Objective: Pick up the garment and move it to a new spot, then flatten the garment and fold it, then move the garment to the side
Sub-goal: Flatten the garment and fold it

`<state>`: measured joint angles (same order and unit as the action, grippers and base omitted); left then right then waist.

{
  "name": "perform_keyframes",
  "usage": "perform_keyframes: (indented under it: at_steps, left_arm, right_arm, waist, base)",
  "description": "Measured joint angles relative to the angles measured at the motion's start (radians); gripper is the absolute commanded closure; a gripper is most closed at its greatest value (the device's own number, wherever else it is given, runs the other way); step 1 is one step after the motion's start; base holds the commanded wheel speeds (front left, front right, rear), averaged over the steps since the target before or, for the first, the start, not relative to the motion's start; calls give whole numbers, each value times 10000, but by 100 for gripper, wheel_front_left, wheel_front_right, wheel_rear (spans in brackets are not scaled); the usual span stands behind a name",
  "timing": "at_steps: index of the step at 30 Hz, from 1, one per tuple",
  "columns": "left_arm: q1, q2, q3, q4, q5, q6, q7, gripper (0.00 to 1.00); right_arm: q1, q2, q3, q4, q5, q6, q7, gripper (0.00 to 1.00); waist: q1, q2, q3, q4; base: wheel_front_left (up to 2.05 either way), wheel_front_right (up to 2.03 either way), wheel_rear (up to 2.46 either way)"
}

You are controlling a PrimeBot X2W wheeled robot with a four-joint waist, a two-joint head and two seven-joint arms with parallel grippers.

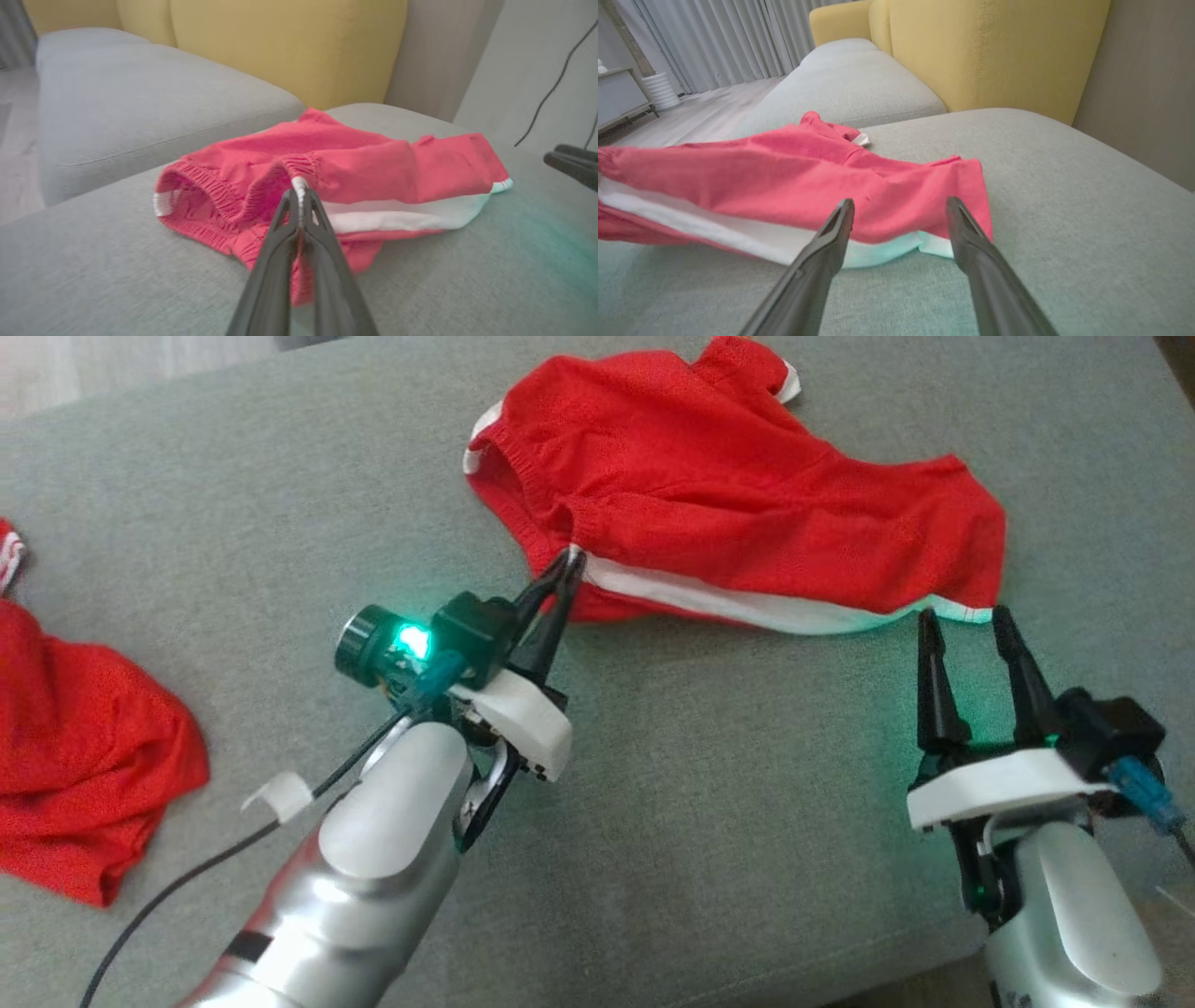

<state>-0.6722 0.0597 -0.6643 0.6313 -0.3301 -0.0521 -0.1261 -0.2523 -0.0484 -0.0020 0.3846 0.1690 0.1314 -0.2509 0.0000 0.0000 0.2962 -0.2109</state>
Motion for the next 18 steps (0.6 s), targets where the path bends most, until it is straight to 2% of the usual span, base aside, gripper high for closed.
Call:
perform_keyframes:
  at_steps: [10, 18]
  left_arm:
    - [751, 221, 221, -495, -226, 405, -449, 100]
    - [871, 301, 234, -840, -257, 562, -612, 100]
  right_arm:
    - [18, 6, -951, 1411, -458, 0, 150, 0]
    - [-887, 4, -1476, 2723, -761, 0, 418, 0]
  waist:
    - [-1, 0, -357, 389]
    - [0, 0, -368, 669]
  base:
    - [0, 0, 0]
    - [0, 0, 0]
